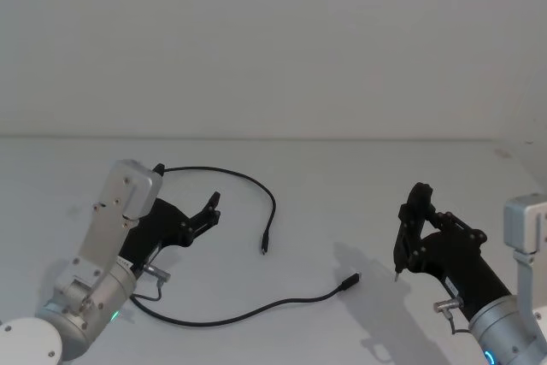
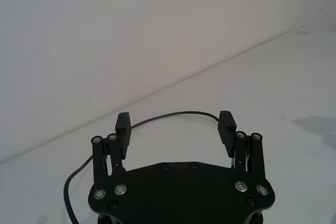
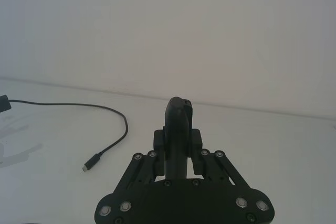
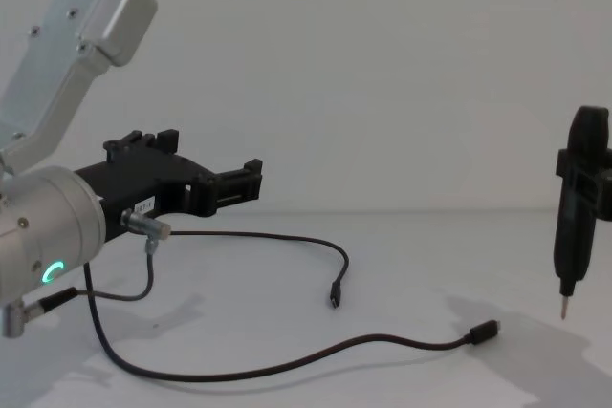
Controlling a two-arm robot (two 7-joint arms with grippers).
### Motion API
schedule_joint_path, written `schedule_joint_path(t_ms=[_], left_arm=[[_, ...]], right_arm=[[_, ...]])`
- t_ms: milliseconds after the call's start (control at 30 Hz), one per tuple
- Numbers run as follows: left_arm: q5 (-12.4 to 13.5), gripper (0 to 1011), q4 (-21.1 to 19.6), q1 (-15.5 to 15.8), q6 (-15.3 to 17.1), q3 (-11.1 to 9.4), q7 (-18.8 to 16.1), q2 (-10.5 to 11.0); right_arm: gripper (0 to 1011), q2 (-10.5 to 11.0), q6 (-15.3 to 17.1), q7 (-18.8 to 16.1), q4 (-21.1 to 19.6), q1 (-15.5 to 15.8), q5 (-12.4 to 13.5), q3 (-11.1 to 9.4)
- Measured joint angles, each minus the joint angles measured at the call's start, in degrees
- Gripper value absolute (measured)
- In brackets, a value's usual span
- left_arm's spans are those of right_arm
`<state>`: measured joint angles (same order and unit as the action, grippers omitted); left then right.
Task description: Pick up the data cable with the one hand.
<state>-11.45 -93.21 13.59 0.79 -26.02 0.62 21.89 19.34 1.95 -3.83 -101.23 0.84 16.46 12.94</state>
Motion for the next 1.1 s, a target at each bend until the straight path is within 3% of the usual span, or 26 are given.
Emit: schedule_joint_path(t_ms=[1100], left_arm=[[-0.3, 1001, 0.0, 0.2, 0.1, 0.0, 0.8, 0.1]], right_arm=[[279, 0.0, 0.0, 0.0, 0.0, 0.0, 0.0, 0.0]])
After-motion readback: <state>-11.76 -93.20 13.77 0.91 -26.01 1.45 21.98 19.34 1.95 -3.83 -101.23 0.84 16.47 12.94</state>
